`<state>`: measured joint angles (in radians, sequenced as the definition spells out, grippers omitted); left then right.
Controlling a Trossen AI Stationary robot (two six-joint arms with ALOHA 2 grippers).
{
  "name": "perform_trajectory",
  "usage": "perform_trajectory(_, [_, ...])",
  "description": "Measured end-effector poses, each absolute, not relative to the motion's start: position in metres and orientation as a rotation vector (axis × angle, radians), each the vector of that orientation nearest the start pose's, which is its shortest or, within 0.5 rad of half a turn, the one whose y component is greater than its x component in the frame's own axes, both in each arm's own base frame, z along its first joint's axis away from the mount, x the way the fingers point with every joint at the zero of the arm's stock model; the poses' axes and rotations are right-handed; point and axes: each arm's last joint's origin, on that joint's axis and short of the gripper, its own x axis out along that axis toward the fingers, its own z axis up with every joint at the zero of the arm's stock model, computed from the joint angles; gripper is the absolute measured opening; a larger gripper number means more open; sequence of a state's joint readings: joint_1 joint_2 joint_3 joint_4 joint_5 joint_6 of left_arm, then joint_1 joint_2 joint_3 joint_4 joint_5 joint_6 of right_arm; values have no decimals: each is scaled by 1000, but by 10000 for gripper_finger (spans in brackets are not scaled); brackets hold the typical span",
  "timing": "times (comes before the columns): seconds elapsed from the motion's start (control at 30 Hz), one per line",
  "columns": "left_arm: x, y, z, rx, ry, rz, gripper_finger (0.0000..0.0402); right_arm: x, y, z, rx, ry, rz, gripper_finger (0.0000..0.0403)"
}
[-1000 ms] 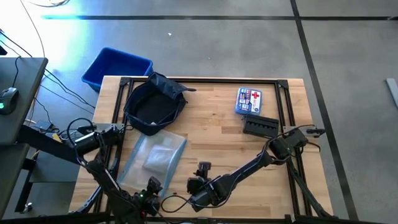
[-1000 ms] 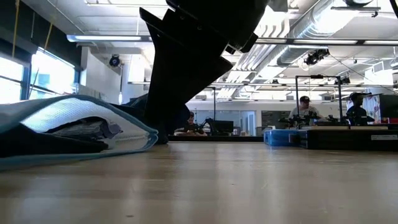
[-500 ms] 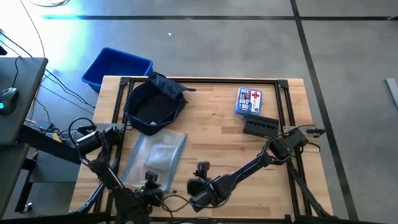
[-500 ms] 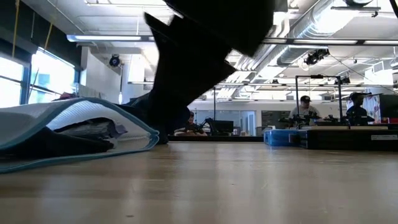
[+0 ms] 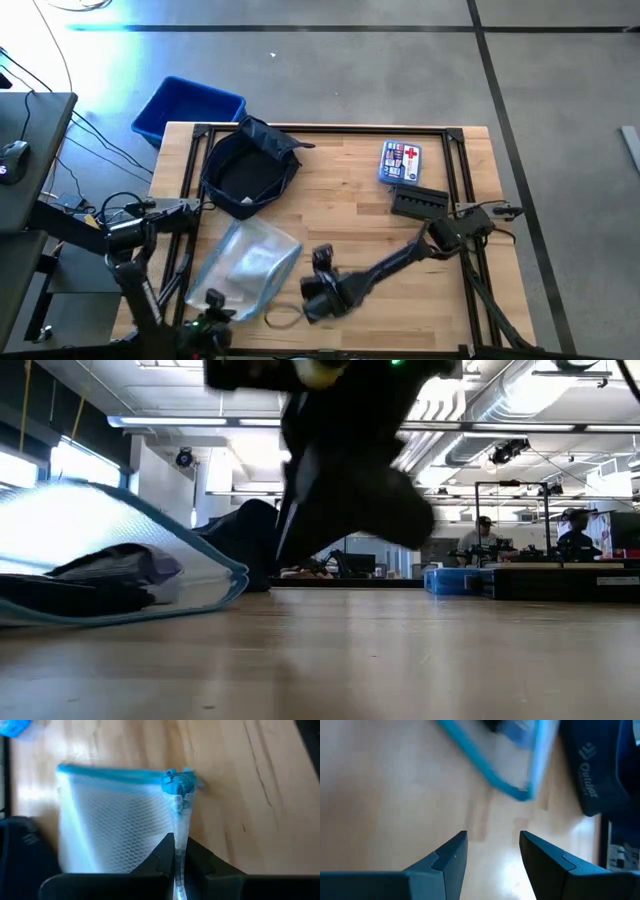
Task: Unpack backpack
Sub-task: Close the transparent zip bag
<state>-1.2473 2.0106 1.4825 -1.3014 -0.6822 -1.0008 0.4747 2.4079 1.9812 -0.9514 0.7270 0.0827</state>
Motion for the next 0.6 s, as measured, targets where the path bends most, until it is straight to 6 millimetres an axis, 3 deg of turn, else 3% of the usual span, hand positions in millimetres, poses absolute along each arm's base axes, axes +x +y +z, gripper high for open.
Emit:
perform_trajectory(0.2, [104,-329,185,575,966,195,0,458,162,123,-845,1264,-57,165])
perform_trajectory(0.37, [96,-326,178,574,959,203,0,468,137,121,-854,1282,-82,162])
perform_trajectory(0.6, [94,-322,172,565,962,227,0,484,134,122,-784,1159,-31,158])
